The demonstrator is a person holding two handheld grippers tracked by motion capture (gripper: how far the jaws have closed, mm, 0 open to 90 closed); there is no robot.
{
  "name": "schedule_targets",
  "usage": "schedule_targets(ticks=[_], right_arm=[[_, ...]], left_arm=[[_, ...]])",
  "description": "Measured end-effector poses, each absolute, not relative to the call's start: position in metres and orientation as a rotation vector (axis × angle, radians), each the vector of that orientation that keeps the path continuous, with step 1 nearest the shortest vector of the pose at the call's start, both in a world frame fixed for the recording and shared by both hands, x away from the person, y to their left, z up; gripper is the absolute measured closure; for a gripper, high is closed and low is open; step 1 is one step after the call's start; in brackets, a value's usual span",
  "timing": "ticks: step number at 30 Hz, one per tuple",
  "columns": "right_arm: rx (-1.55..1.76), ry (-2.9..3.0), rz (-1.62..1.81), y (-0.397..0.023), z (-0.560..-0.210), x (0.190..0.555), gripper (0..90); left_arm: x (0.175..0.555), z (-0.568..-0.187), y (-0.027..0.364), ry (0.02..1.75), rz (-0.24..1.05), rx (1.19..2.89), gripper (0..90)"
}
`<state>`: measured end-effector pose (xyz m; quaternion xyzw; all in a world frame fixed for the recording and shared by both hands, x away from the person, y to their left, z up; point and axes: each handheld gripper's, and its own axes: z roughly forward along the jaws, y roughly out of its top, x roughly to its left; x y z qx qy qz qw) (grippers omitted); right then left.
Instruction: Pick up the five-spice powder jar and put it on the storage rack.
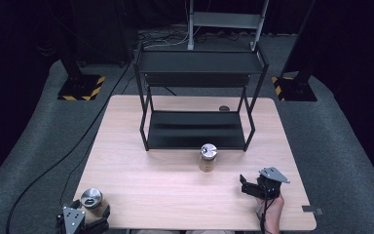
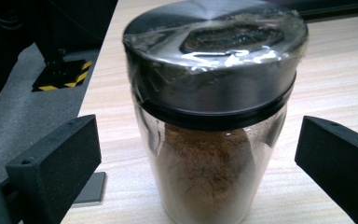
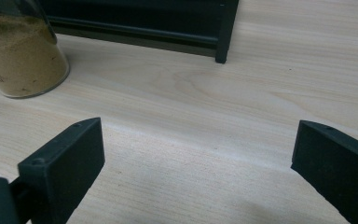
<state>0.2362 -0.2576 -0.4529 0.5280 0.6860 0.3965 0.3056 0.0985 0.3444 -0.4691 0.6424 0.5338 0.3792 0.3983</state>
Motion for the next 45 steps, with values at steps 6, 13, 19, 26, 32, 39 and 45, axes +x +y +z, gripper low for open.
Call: schedule_targets(ticks=[6,13,19,26,32,39,45], right_arm=[[1.396,1.818,1.049,-0.258,-0.453,0.236,1.3],[1.396,1.82,1.041,-0.256,-0.452,0.237,1.3],[1.395,1.821,1.045,-0.257,-0.452,0.237,1.3],[1.391,1.83,1.042,-0.257,-0.452,0.237,1.3],[1.386,1.836,1.038,-0.257,-0.452,0.238,1.3],[1.383,1.841,1.033,-0.256,-0.451,0.238,1.3],[1.375,1.849,1.028,-0.256,-0.451,0.239,1.3]], left_arm=[[0.102,-0.472,0.345,1.369,0.939,1.616,0.0],[0.11,-0.474,0.345,1.389,0.933,1.62,0.0],[0.117,-0.477,0.346,1.407,0.915,1.606,0.0],[0.122,-0.477,0.347,1.416,0.893,1.599,0.0],[0.119,-0.484,0.351,1.414,0.879,1.559,11.2],[0.115,-0.488,0.351,1.374,0.887,1.553,24.2],[0.113,-0.491,0.347,1.36,0.905,1.557,31.3]])
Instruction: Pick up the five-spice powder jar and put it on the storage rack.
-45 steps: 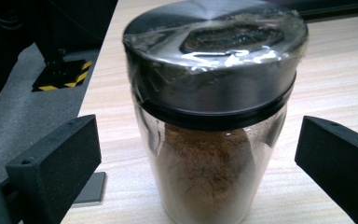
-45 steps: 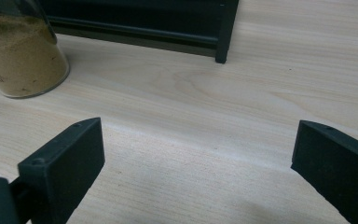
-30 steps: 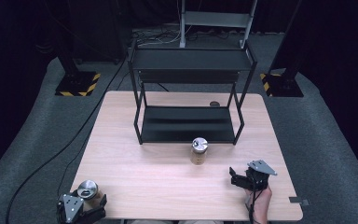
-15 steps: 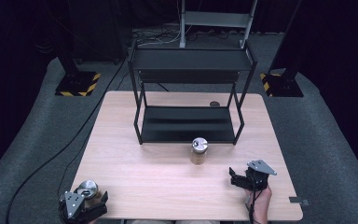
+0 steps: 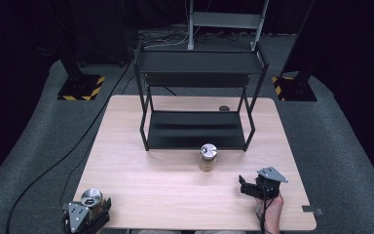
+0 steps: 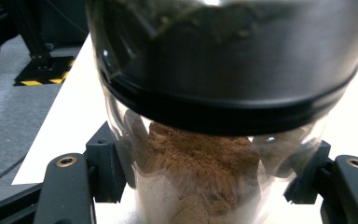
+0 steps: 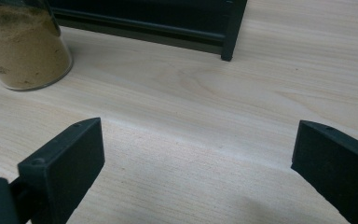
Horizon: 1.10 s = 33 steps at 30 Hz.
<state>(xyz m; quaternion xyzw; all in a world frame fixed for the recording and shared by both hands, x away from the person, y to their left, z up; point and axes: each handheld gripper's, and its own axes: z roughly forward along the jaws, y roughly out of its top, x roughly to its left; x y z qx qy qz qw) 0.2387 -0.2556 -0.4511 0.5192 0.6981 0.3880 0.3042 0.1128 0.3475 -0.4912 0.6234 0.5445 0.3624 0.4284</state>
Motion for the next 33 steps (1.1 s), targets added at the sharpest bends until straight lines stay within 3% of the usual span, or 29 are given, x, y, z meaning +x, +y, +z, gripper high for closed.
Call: schedule_targets(ticks=[33], right_arm=[[1.374,1.85,1.033,-0.256,-0.451,0.239,1.3]], left_arm=[[0.114,-0.477,0.342,1.312,0.866,1.591,31.7]])
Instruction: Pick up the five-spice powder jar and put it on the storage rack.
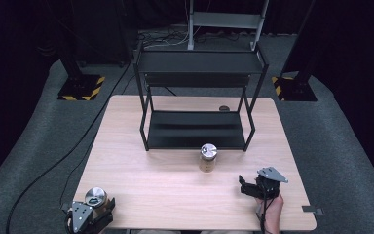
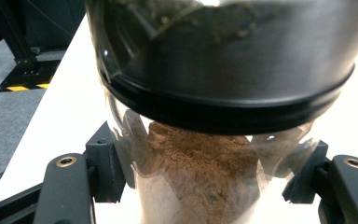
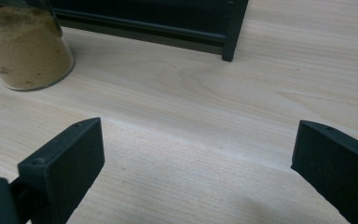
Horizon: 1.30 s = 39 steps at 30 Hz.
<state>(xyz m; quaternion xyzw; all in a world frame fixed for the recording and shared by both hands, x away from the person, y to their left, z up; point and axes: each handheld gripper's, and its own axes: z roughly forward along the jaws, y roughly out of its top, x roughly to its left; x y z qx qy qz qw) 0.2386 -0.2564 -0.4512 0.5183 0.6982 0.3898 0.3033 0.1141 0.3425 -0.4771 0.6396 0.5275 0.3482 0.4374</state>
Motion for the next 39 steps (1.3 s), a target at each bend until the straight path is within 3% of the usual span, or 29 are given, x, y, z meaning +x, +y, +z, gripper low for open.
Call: schedule_targets(ticks=[39], right_arm=[[1.366,1.855,1.03,-0.256,-0.451,0.239,1.3]], left_arm=[[0.126,-0.467,0.328,1.23,0.836,1.648,31.7]])
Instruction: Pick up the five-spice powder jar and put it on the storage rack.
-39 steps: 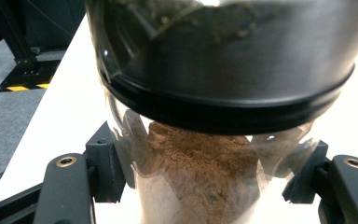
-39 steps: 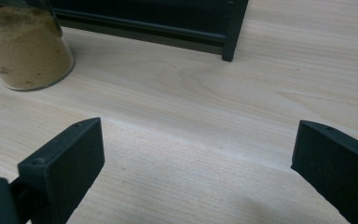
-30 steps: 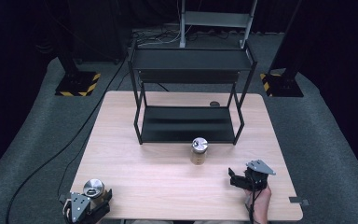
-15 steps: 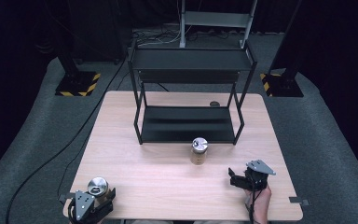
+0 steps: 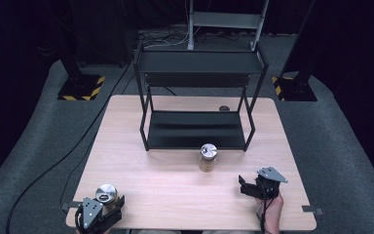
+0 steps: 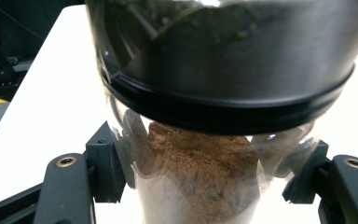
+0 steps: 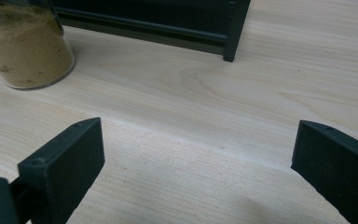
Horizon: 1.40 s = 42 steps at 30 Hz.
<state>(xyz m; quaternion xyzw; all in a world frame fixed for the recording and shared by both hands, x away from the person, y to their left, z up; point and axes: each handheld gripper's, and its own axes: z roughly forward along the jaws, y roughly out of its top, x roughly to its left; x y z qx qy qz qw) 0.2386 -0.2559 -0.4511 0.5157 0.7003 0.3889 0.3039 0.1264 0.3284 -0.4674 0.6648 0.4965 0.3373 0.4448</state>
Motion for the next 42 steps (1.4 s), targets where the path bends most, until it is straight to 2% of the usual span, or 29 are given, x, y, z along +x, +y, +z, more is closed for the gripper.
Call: schedule_targets(ticks=[42], right_arm=[[1.363,1.86,1.025,-0.255,-0.451,0.239,1.4]], left_arm=[[0.152,-0.461,0.313,1.157,0.794,1.678,31.7]])
